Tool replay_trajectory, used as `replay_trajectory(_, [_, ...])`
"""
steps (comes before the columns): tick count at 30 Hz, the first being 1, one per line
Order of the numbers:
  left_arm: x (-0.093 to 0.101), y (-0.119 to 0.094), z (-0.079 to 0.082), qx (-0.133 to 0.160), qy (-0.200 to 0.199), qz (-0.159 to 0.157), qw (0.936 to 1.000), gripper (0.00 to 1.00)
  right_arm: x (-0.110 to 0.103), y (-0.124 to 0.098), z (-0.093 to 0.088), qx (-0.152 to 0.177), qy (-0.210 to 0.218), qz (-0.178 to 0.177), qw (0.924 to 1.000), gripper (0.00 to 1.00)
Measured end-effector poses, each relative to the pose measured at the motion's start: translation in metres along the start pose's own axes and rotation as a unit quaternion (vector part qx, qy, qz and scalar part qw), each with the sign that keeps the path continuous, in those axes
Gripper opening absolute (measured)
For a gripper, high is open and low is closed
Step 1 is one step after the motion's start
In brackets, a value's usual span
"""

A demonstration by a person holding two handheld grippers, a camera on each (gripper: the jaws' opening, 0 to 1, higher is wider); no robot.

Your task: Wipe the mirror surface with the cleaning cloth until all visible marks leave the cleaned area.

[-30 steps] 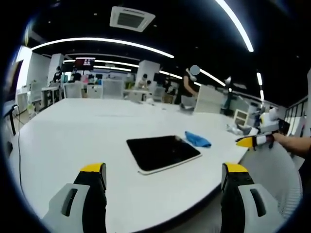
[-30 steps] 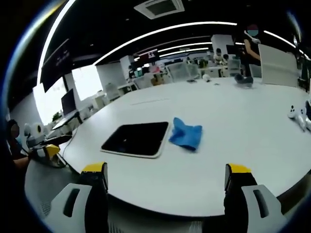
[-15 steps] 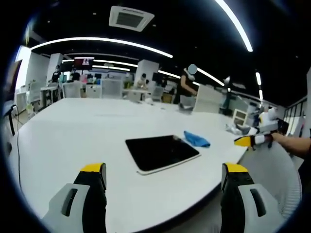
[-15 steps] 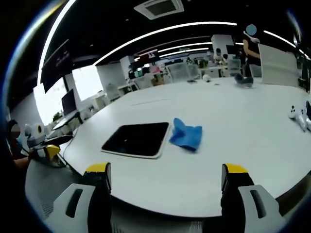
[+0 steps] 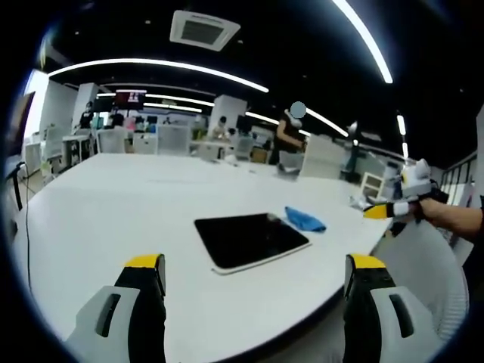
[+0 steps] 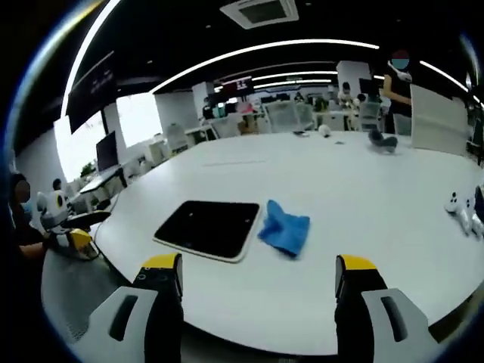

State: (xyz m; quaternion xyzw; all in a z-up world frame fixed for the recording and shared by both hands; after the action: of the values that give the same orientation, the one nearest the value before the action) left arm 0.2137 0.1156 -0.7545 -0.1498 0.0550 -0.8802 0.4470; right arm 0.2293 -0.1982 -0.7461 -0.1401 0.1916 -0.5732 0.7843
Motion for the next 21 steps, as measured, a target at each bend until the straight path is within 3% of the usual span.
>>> replay_trajectory(10, [-0.003, -0.001, 0.000, 0.000, -0.001, 0.008, 1.0000, 0.99, -0.003, 0.019, 0.010, -0.005, -0.007, 0.014, 0.9999, 0.78])
replay_trajectory(21, [-0.004, 0.000, 0.001, 0.002, -0.001, 0.011, 0.9999, 0.99, 0.015, 0.034, 0.013, -0.028, -0.012, 0.007, 0.9995, 0.70])
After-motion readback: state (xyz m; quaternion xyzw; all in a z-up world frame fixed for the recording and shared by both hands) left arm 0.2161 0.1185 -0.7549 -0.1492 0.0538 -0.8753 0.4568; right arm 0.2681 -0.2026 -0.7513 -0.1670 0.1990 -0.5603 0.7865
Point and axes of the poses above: the point that each gripper's makers call its tool centre point, and the gripper's own axes: y roughly forward along the fingers, x roughly to its right, z roughly out of its top, the point moved 1 cm from there along -y, roughly backward along the fingers, and after that the axes turned 1 degree about x, right-handed, at the moved point
